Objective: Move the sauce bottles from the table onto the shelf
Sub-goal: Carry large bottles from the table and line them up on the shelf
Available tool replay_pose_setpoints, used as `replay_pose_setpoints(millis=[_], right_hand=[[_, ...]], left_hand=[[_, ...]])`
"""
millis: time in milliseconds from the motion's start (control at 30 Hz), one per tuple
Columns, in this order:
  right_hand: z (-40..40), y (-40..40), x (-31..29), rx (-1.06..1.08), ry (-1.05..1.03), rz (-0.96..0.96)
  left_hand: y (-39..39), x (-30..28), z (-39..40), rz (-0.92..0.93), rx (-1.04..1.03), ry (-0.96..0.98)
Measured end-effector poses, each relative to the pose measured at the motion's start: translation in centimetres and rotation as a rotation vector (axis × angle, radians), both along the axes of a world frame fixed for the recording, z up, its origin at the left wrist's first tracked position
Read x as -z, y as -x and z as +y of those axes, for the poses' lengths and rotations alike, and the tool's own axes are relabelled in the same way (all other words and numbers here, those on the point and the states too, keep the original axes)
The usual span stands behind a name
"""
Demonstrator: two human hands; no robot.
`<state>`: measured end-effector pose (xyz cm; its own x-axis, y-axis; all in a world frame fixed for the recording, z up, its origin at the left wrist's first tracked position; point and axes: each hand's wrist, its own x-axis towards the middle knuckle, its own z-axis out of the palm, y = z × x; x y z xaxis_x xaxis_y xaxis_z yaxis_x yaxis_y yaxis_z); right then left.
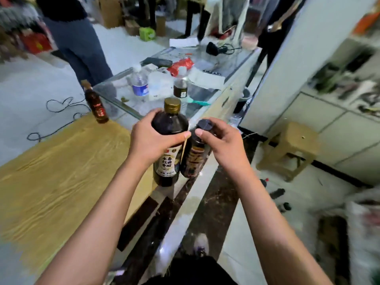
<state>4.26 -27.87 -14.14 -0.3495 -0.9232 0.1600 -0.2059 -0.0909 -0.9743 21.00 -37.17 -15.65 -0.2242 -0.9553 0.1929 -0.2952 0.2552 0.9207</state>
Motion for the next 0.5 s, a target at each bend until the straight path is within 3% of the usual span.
replay_pose_setpoints(millis=[500], right_hand=[[28.9,33.6,-5.2,0.589,0.087,0.167]], left_hand=[[38.6,-5.3,18.8,0.121,0.596,0.069]])
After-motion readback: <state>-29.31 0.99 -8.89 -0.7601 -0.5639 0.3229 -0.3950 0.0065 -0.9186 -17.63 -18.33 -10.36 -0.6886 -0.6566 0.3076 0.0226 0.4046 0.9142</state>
